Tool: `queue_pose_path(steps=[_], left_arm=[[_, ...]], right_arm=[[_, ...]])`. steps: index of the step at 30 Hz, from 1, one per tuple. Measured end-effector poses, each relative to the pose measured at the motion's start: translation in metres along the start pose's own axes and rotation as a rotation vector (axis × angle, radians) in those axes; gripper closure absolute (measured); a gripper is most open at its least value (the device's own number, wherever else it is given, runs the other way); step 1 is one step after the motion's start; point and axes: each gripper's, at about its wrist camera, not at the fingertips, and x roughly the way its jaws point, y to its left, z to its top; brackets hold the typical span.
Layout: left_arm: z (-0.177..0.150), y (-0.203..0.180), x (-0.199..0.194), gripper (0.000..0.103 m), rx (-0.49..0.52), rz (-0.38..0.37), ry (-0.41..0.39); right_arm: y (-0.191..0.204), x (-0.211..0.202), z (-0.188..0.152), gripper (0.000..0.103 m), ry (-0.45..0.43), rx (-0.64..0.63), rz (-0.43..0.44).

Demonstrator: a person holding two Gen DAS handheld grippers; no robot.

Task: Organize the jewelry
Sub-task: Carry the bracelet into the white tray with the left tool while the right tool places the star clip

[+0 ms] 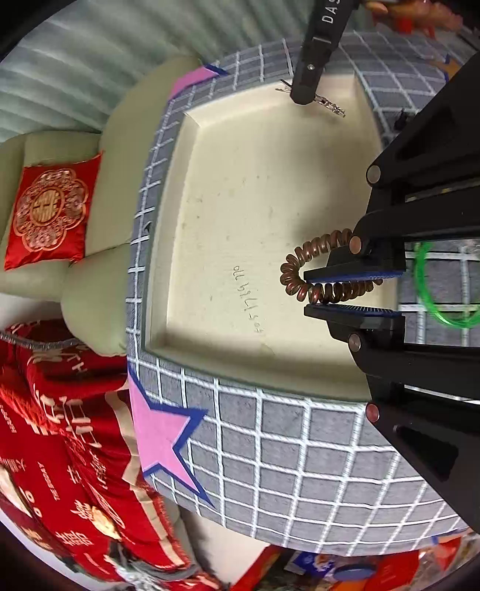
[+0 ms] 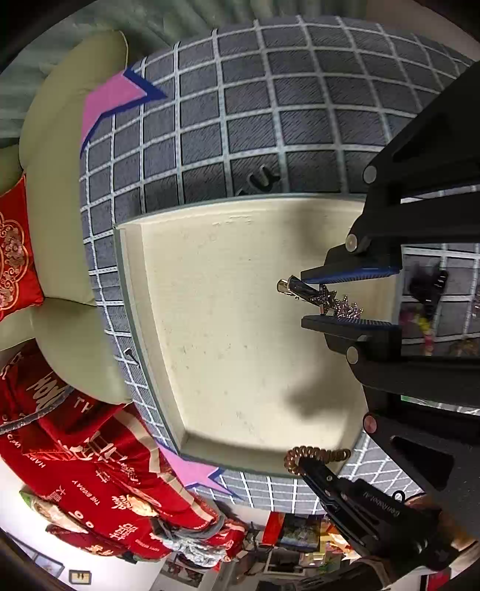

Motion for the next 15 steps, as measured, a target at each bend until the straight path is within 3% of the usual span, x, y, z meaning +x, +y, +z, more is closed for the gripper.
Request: queue_pose_path(steps=[15], left_arm=[[-0.002, -0.023, 0.035, 0.081, 0.103, 0.097, 0.043]], right_arm=[[-0.002, 0.028, 0.0, 0.083, 0.043, -0.047, -0.051]])
